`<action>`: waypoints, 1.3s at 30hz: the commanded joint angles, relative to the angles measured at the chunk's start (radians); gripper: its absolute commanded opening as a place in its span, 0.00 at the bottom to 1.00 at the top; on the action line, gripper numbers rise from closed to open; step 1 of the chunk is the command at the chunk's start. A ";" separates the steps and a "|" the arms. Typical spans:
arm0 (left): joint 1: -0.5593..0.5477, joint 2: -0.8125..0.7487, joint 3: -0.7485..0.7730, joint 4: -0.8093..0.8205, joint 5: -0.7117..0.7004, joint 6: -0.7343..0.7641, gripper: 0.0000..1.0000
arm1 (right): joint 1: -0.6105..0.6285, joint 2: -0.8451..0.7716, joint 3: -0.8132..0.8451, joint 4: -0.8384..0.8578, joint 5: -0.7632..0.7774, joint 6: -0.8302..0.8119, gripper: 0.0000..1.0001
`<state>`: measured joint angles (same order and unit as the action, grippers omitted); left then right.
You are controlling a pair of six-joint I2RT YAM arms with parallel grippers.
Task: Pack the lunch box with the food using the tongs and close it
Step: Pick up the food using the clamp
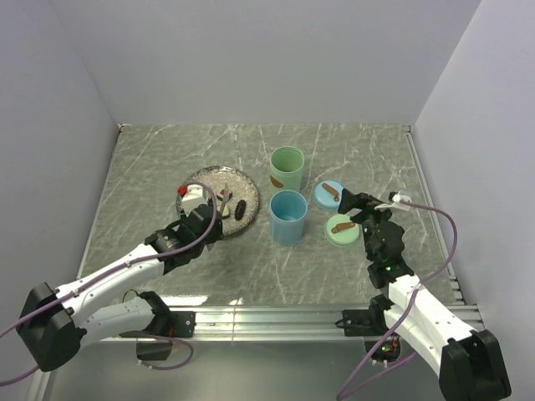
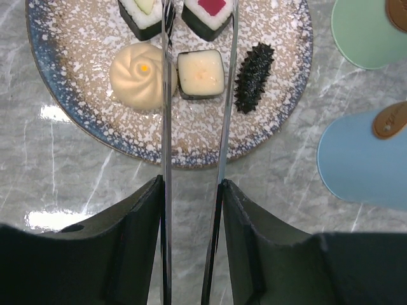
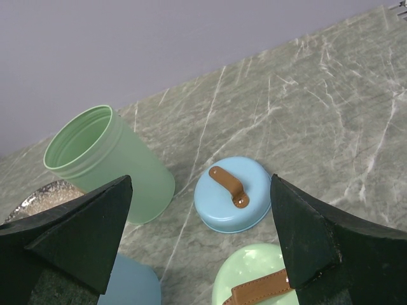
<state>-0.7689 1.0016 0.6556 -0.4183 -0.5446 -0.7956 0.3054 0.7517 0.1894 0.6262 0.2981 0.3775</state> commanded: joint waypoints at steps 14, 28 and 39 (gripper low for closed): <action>0.023 0.063 0.010 0.112 0.066 0.058 0.47 | 0.008 -0.018 -0.004 0.017 0.010 -0.006 0.96; 0.025 0.132 0.018 0.105 0.083 0.059 0.47 | 0.008 -0.025 -0.002 0.004 0.013 -0.005 0.96; 0.025 0.118 0.029 0.121 0.043 0.062 0.29 | 0.008 -0.026 -0.005 0.007 0.015 -0.003 0.95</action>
<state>-0.7456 1.1469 0.6556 -0.3420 -0.4763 -0.7441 0.3054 0.7265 0.1886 0.6121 0.2989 0.3775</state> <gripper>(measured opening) 0.423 0.955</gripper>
